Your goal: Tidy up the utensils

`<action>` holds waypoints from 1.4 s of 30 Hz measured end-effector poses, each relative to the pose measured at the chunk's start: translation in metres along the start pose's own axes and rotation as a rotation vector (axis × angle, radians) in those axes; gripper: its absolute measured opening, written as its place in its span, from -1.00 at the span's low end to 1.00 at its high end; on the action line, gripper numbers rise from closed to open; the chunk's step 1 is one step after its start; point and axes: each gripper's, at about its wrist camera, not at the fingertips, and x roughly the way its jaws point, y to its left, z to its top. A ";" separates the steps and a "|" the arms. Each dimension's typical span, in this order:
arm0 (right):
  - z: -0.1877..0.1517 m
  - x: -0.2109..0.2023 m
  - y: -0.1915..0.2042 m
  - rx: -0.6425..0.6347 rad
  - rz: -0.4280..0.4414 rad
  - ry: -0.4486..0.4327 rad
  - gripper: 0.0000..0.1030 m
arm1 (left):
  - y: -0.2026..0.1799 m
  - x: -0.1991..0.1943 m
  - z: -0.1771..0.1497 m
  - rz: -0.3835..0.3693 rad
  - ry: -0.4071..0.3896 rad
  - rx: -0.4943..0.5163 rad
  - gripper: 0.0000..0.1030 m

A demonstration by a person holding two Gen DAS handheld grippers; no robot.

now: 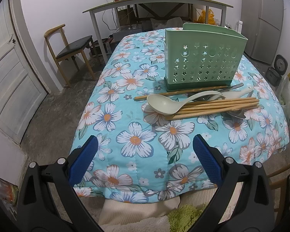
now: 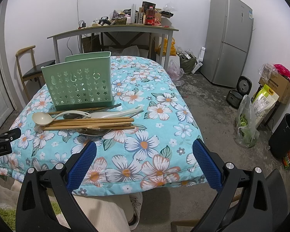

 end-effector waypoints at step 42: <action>0.001 0.014 0.012 0.000 0.050 0.012 0.88 | 0.015 0.010 -0.001 0.041 0.044 -0.024 0.84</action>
